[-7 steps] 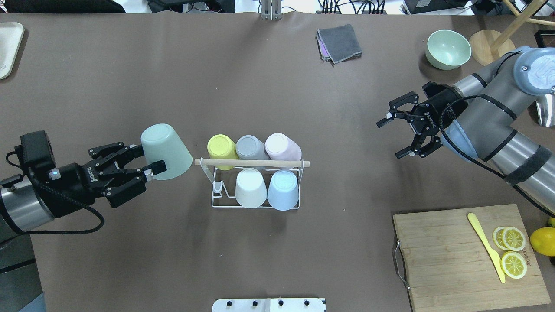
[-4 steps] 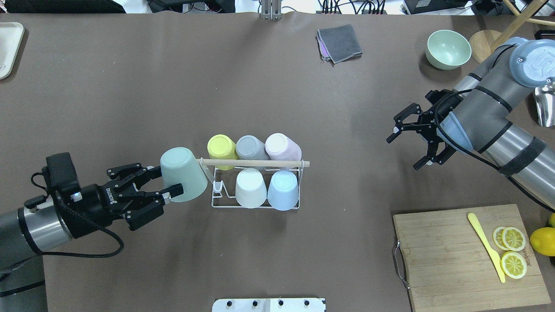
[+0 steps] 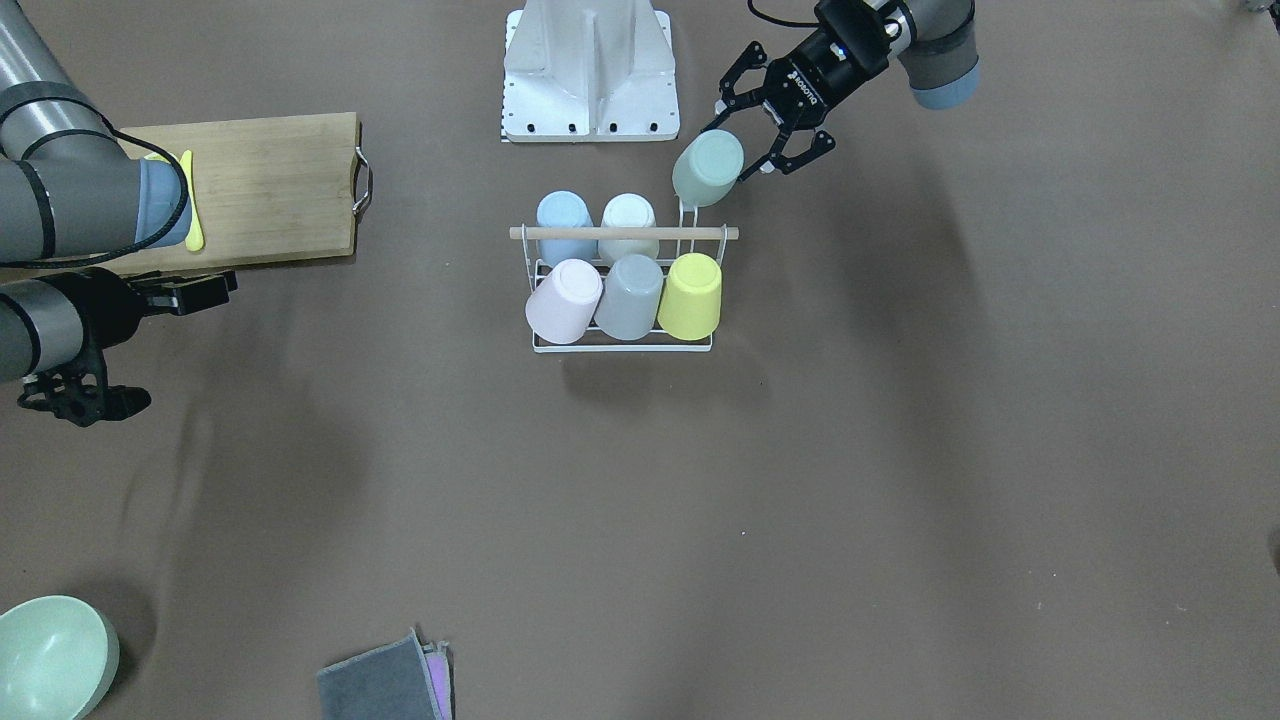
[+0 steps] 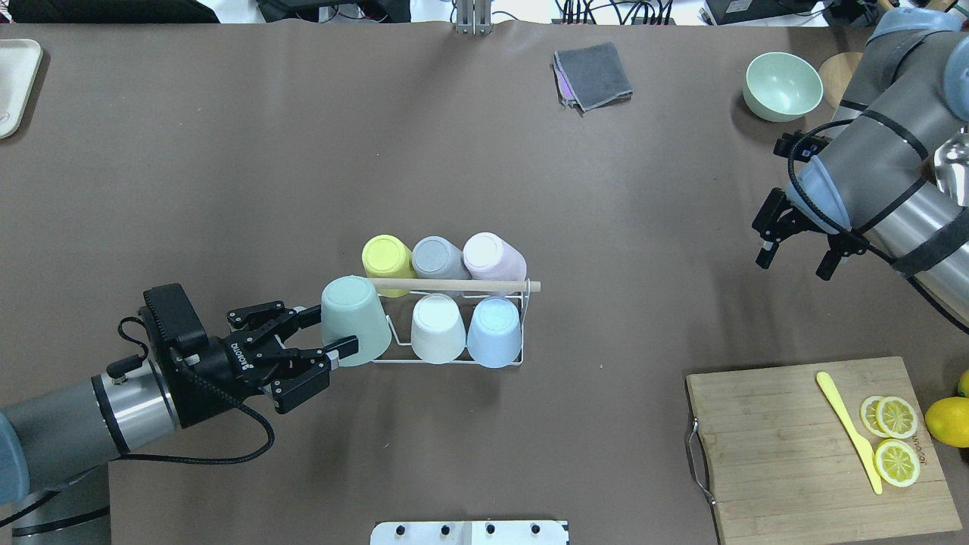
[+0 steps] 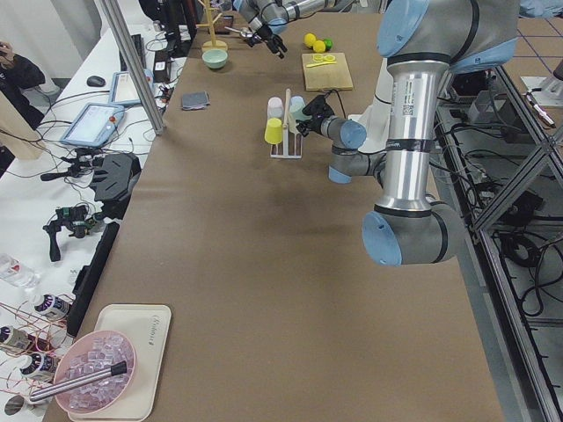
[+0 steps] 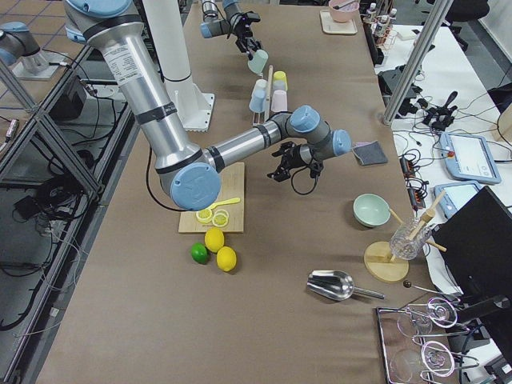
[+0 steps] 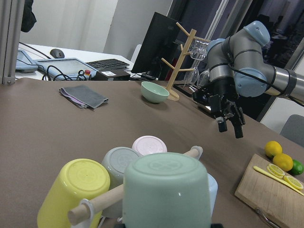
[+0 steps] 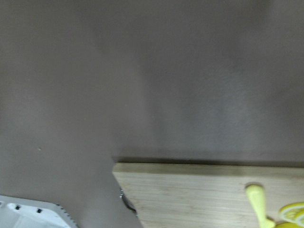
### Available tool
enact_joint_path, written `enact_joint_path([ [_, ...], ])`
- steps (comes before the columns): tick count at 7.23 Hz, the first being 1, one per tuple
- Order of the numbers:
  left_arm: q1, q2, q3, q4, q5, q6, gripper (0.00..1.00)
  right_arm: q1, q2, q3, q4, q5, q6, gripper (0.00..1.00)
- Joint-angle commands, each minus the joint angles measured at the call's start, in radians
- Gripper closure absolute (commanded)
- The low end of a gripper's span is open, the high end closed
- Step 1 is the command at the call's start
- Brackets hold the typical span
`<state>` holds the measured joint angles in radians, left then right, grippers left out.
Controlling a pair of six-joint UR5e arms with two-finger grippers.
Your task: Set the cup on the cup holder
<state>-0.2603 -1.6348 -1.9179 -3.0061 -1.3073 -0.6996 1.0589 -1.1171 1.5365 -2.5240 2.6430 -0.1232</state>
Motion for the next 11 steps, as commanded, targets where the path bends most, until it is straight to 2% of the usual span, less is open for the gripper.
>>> enact_joint_path([
  [1,-0.026,-0.013,-0.015,0.032,-0.001,-0.001,1.0,0.012,-0.032,0.098,0.08,-0.09,0.0,0.01],
  [2,-0.048,-0.007,-0.036,0.032,-0.003,-0.006,1.0,0.012,-0.082,0.149,0.153,-0.098,0.002,0.01],
  [5,-0.042,-0.019,-0.009,0.062,-0.003,-0.006,1.0,0.03,-0.24,0.252,0.411,-0.208,0.034,0.01],
  [8,-0.039,-0.049,0.016,0.088,-0.004,-0.008,1.0,0.082,-0.402,0.269,0.805,-0.332,0.214,0.01],
  [9,-0.039,-0.054,0.029,0.09,-0.004,-0.008,1.0,0.095,-0.441,0.271,0.874,-0.348,0.331,0.02],
  [11,-0.039,-0.072,0.054,0.098,-0.004,-0.003,1.0,0.149,-0.483,0.277,0.886,-0.344,0.502,0.03],
])
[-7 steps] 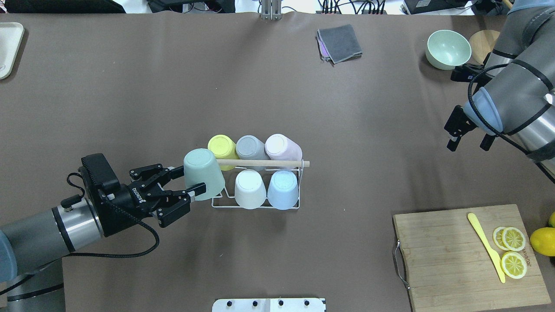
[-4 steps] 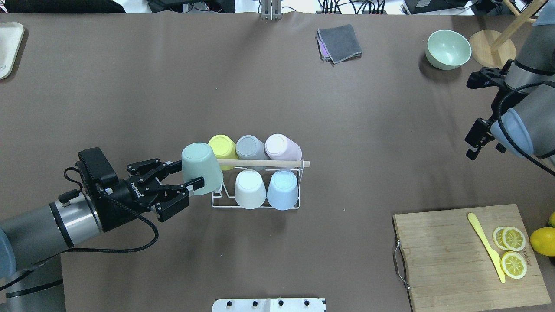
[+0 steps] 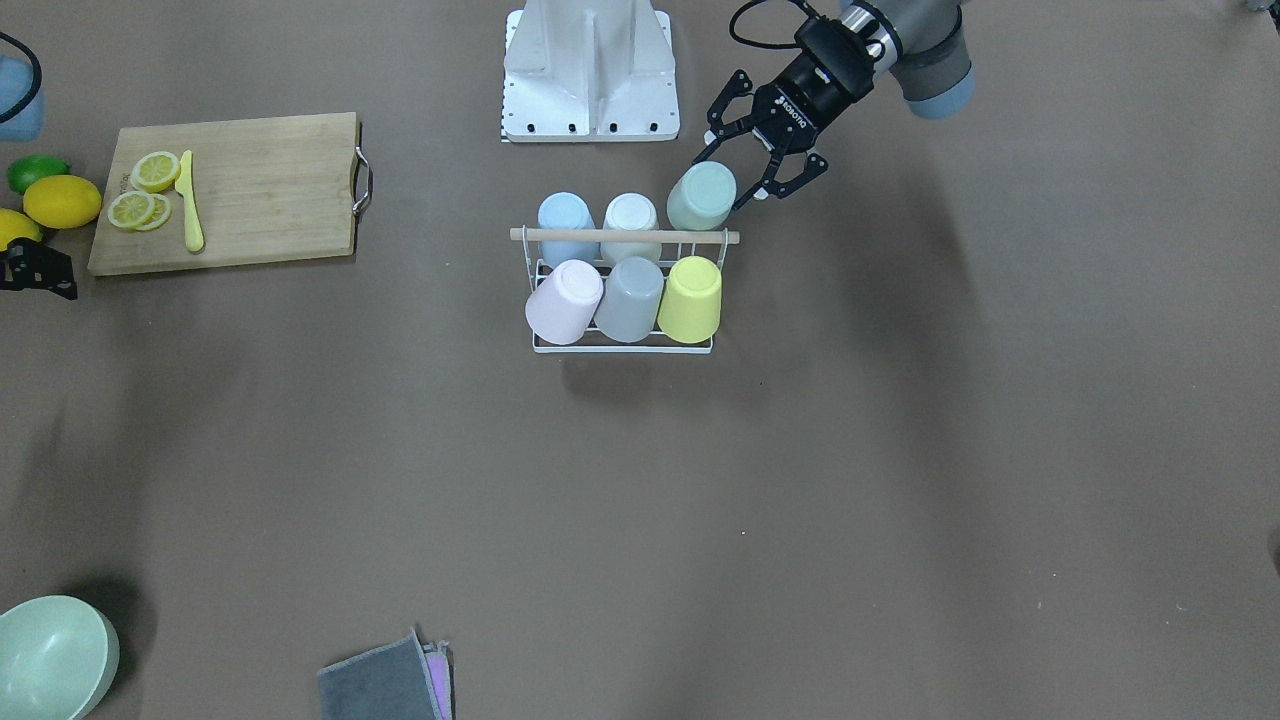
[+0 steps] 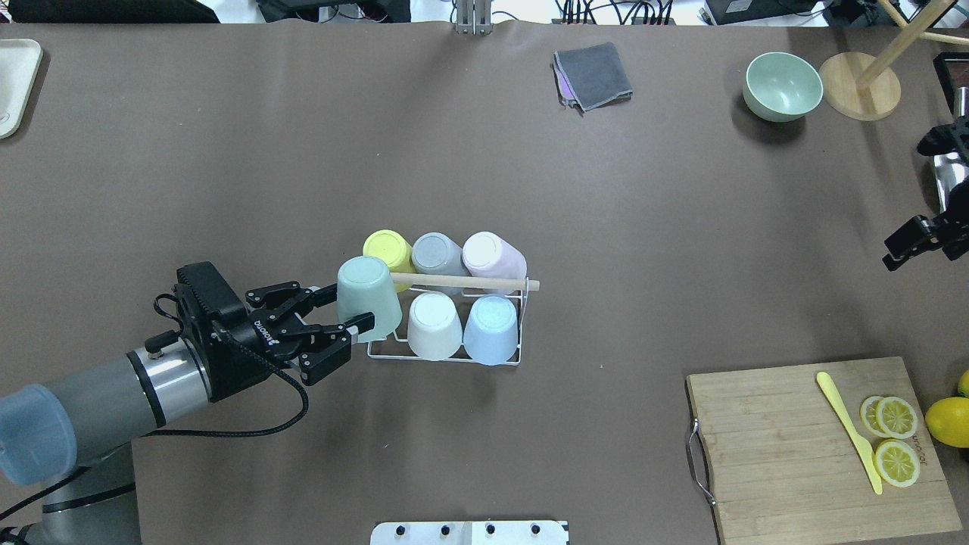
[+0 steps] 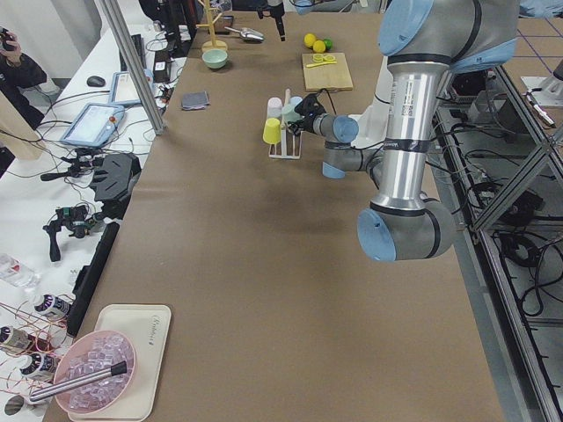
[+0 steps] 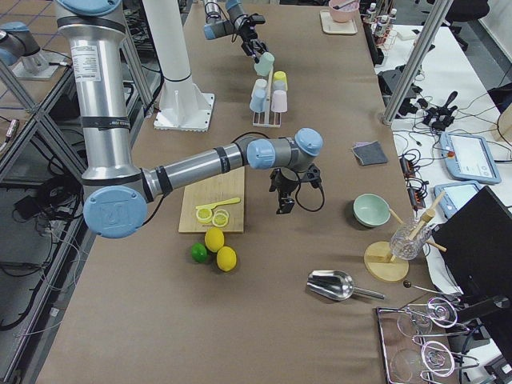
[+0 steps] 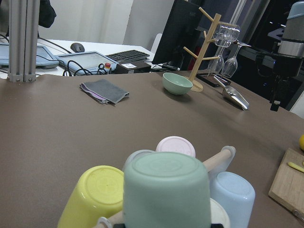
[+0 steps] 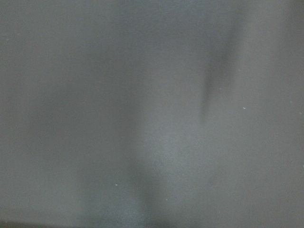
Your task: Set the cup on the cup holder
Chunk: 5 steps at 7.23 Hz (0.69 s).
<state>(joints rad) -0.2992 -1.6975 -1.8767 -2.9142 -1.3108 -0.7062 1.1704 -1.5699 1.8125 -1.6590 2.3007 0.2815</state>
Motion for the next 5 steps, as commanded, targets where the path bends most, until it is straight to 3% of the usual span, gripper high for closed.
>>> enact_joint_path([
  [1,0.0,-0.01,0.005,0.01,-0.005,0.005,1.0,0.078,-0.042,-0.004,0.021,0.011,0.099,0.03],
  [2,-0.009,-0.007,-0.001,0.01,-0.004,0.017,0.67,0.109,-0.047,-0.015,0.021,0.031,0.1,0.03],
  [3,-0.009,-0.008,0.001,0.007,0.001,0.014,0.03,0.124,-0.05,-0.019,0.021,0.04,0.1,0.03],
  [5,-0.011,-0.007,0.004,0.006,0.037,0.016,0.02,0.167,-0.042,-0.042,0.021,0.039,0.099,0.01],
])
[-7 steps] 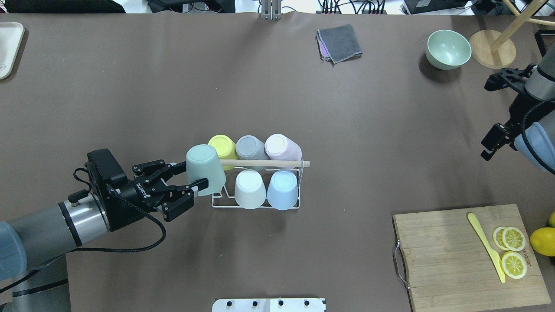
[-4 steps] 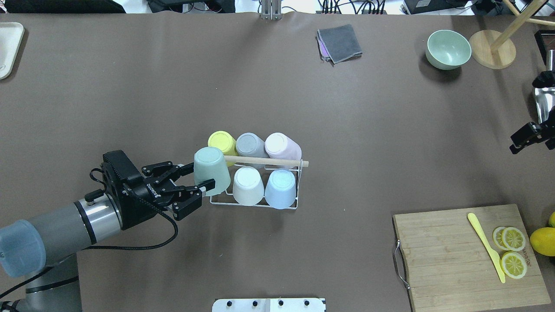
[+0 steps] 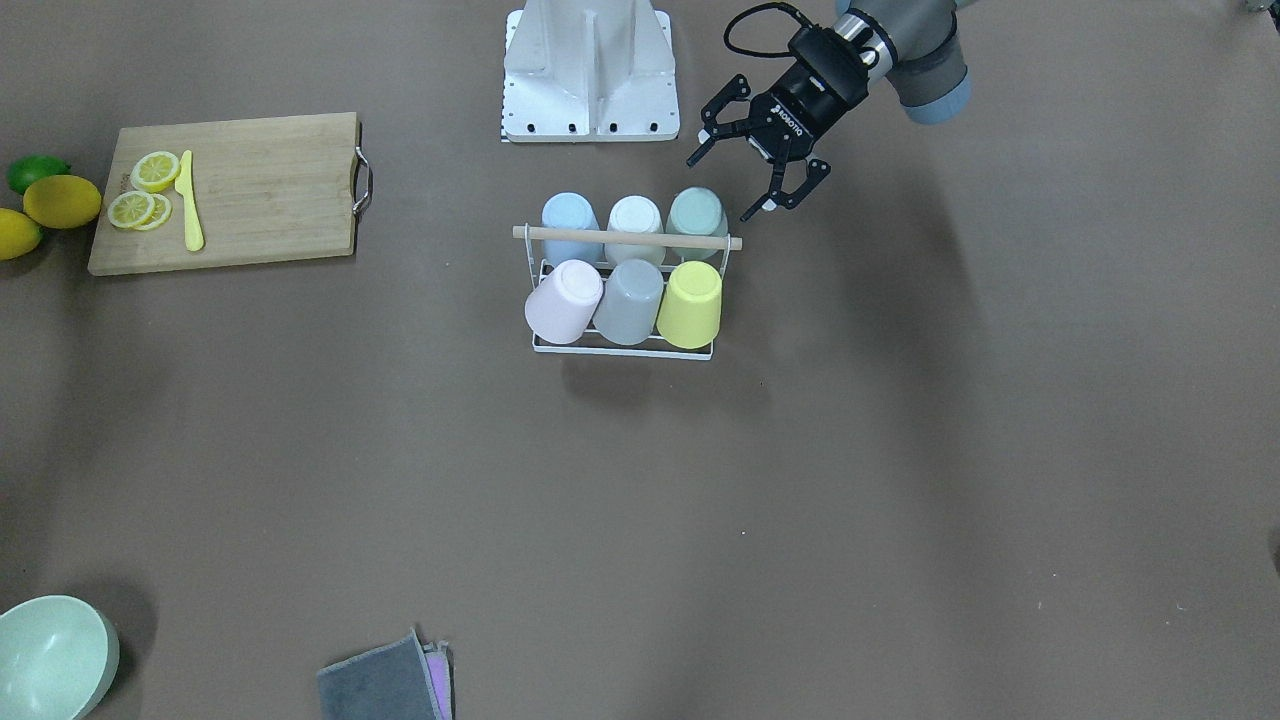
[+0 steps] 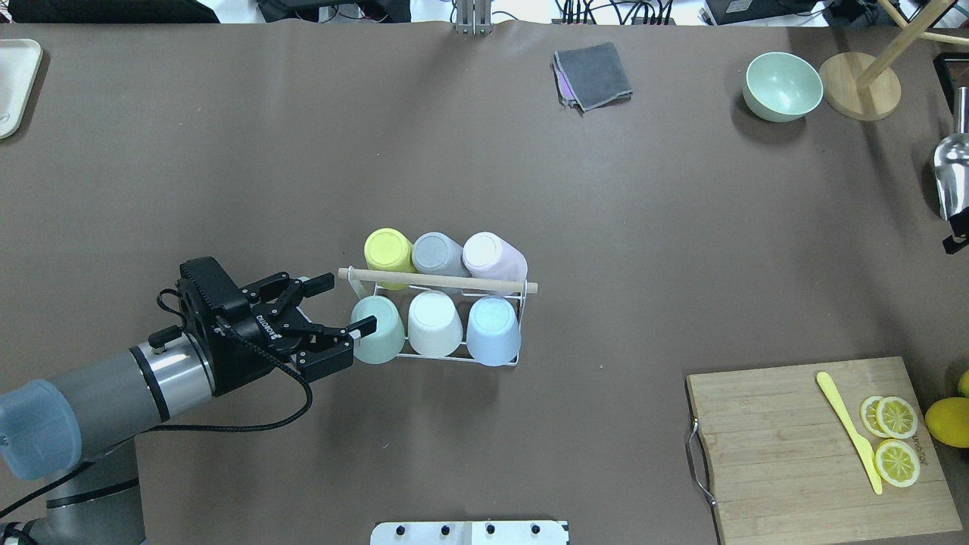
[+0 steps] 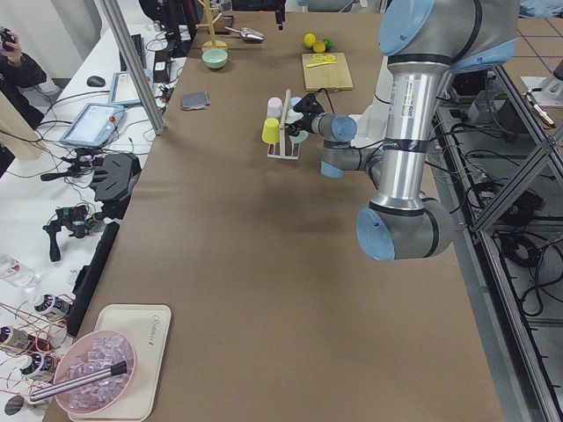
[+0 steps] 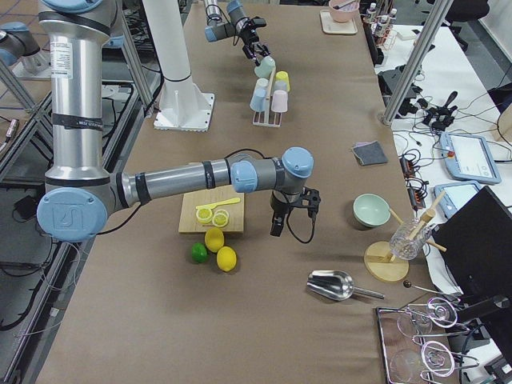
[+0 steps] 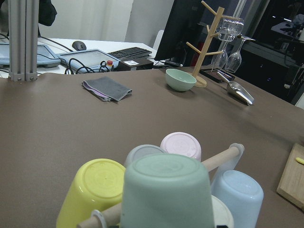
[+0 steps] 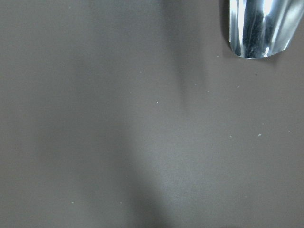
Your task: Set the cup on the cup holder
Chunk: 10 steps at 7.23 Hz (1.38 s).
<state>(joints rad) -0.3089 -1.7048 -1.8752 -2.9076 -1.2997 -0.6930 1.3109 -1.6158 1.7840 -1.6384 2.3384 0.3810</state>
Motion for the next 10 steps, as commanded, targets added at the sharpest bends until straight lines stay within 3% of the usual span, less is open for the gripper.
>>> enact_joint_path([
  [1,-0.001,0.001,0.004,-0.001,0.036,0.003,0.02,0.03,0.005,-0.023,0.002,-0.026,-0.005,0.01],
  [3,-0.018,0.014,0.008,-0.004,0.034,0.0,0.02,0.031,0.01,-0.067,0.056,-0.065,-0.007,0.01],
  [5,-0.206,0.007,0.144,0.004,0.007,0.004,0.02,0.045,0.019,-0.089,0.061,-0.076,-0.007,0.01],
  [7,-0.414,-0.015,0.314,0.005,-0.173,0.003,0.02,0.045,0.034,-0.11,0.061,-0.076,-0.002,0.02],
  [8,-0.558,-0.079,0.411,0.04,-0.351,0.004,0.02,0.045,0.04,-0.121,0.087,-0.064,-0.005,0.04],
  [9,-0.661,-0.152,0.463,0.171,-0.478,0.007,0.03,0.045,0.042,-0.13,0.109,-0.029,-0.007,0.02],
  [10,-0.708,-0.188,0.473,0.309,-0.502,0.062,0.02,0.045,0.051,-0.138,0.112,-0.025,-0.008,0.02],
])
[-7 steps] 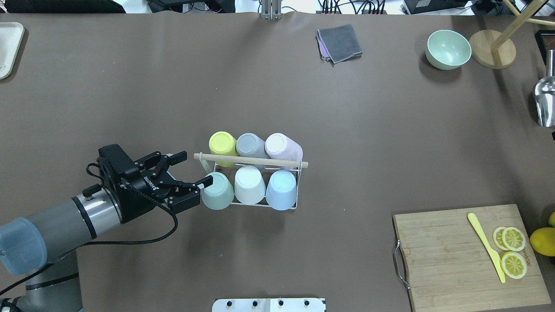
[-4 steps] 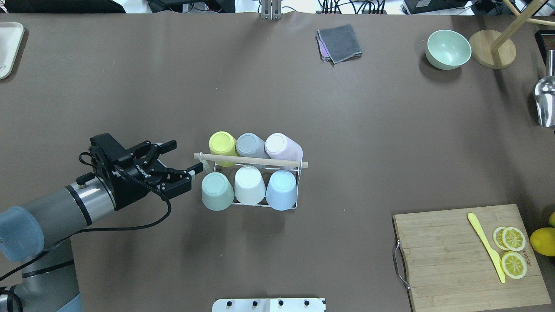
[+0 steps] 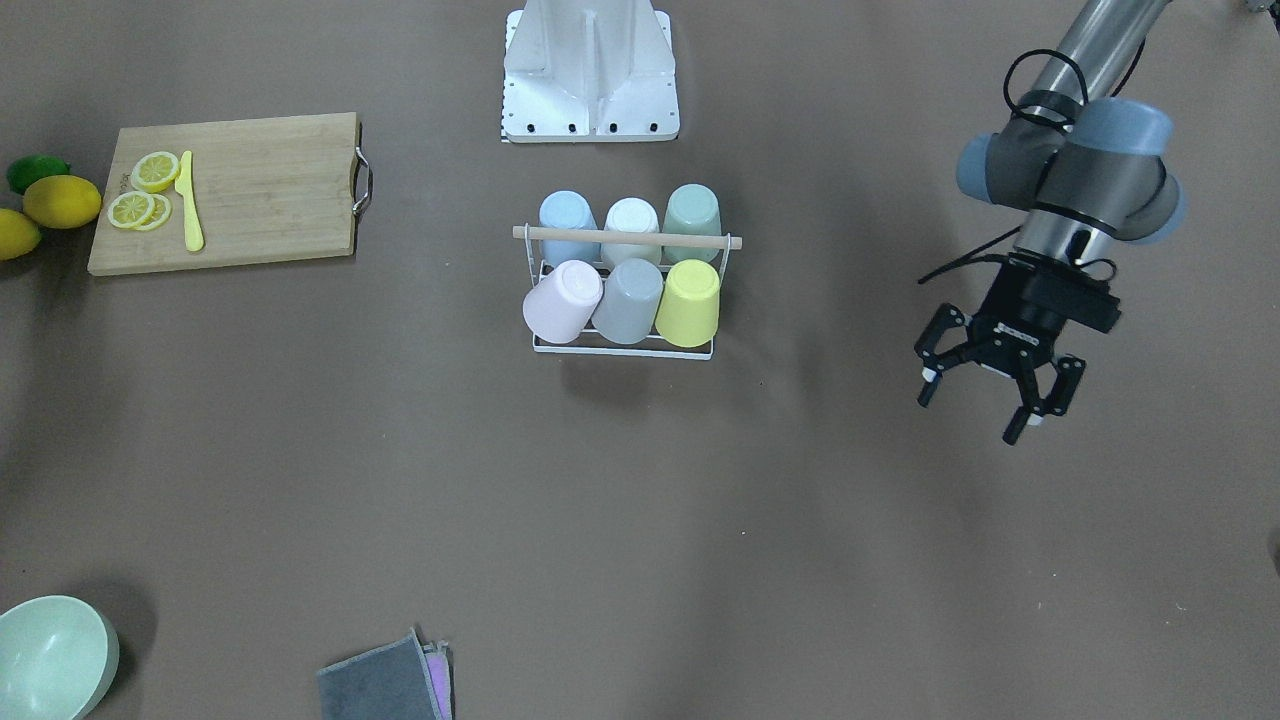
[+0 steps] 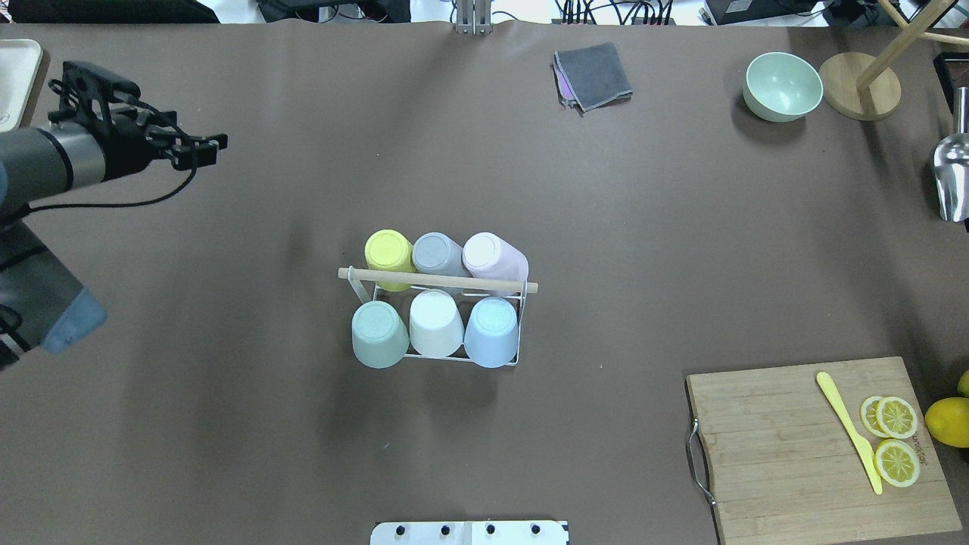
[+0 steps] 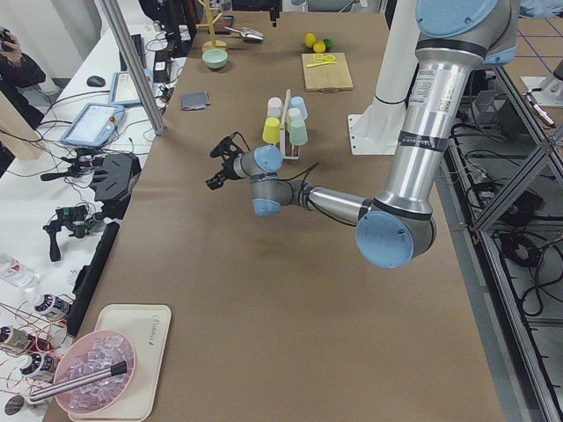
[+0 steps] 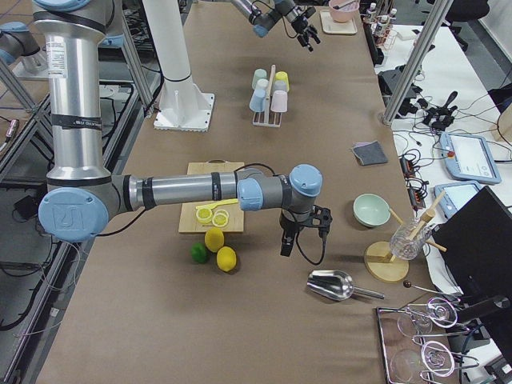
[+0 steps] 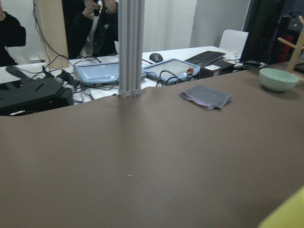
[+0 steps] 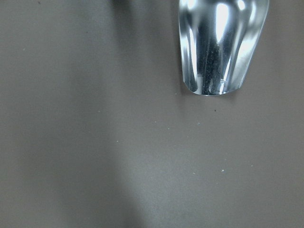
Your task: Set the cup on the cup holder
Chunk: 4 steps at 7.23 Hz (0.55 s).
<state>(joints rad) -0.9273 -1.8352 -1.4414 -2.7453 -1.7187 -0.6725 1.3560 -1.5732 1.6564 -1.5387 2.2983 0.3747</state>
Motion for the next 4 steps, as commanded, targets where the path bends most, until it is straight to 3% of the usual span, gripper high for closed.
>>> enact_joint_path([
  [1,-0.128,-0.065,0.041,0.253,-0.107,0.075,0.03,-0.001,0.025,-0.023,0.032,0.016,-0.003,0.02],
  [3,-0.239,-0.085,0.035,0.556,-0.2,0.178,0.03,-0.001,0.027,-0.03,0.061,0.018,0.0,0.02],
  [4,-0.284,-0.075,0.036,0.647,-0.253,0.233,0.03,-0.003,0.027,-0.029,0.063,0.018,0.0,0.01],
])
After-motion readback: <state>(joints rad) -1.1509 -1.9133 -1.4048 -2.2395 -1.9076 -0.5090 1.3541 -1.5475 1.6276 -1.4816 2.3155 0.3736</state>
